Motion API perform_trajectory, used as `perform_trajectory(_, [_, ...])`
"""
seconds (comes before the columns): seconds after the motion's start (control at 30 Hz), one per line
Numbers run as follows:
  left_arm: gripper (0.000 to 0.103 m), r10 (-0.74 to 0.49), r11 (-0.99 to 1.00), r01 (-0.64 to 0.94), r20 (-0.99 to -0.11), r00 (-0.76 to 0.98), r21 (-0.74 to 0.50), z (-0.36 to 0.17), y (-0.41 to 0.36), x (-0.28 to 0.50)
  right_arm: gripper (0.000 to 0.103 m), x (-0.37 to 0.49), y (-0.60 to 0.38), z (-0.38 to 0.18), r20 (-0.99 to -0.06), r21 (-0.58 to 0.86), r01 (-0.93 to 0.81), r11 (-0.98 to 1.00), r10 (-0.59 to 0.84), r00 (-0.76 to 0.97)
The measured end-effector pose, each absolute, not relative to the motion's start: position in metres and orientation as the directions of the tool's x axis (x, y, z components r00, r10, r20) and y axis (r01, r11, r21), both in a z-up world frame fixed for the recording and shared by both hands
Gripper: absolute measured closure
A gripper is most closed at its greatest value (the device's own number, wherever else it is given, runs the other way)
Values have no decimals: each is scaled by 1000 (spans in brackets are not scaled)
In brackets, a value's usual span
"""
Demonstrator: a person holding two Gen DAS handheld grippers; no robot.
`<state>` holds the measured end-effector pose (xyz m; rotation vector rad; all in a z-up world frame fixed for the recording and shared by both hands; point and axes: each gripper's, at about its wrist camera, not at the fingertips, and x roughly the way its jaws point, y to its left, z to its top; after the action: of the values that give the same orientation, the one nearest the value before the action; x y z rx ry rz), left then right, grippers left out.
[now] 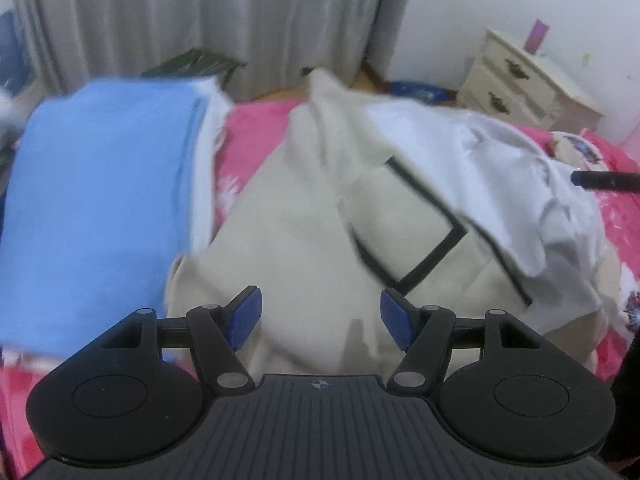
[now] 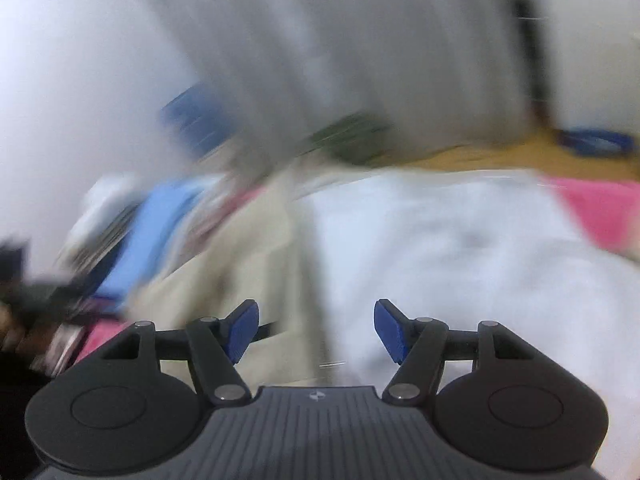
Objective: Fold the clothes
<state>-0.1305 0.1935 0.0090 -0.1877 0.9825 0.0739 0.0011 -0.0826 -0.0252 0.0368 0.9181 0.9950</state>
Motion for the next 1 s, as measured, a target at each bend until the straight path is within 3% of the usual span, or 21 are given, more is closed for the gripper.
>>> perform_trajectory(0.1, [37, -23, 980, -154, -841, 541, -126, 2, 198, -149, 37, -4, -32, -37, -735, 363, -776, 516, 670, 101])
perform_trajectory(0.2, [37, -40, 978, -151, -843, 537, -142, -9, 202, -167, 38, -14, 7, -34, -766, 359, -831, 424, 643, -3])
perform_trajectory(0.37, [37, -8, 978, -171, -847, 532, -117, -36, 206, -173, 39, -63, 74, -19, -814, 226, -956, 190, 576, -78])
perform_trajectory(0.53, [40, 49, 936, -310, -808, 587, -169, -54, 229, -164, 40, -76, 112, -28, -846, 245, -960, 131, 513, -146])
perform_trajectory(0.57, [41, 65, 924, -340, -802, 594, -177, -58, 233, -161, 40, -76, 117, -35, -856, 248, -958, 143, 496, -147])
perform_trajectory(0.67, [62, 68, 892, -394, -796, 602, -222, -73, 238, -151, 40, -74, 115, -58, -870, 240, -948, 207, 478, -116])
perform_trajectory(0.7, [76, 75, 883, -407, -787, 612, -233, -74, 238, -152, 40, -73, 111, -66, -873, 238, -942, 235, 477, -101])
perform_trajectory(0.73, [82, 84, 875, -418, -776, 625, -243, -74, 236, -153, 40, -71, 103, -71, -875, 237, -933, 271, 478, -83])
perform_trajectory(0.87, [85, 104, 891, -382, -708, 698, -247, -52, 220, -163, 39, -70, 66, -92, -884, 205, -881, 426, 468, 21])
perform_trajectory(1.0, [86, 89, 892, -324, -583, 808, -314, 2, 221, -177, 39, -73, 39, -110, -886, 185, -840, 510, 456, 82])
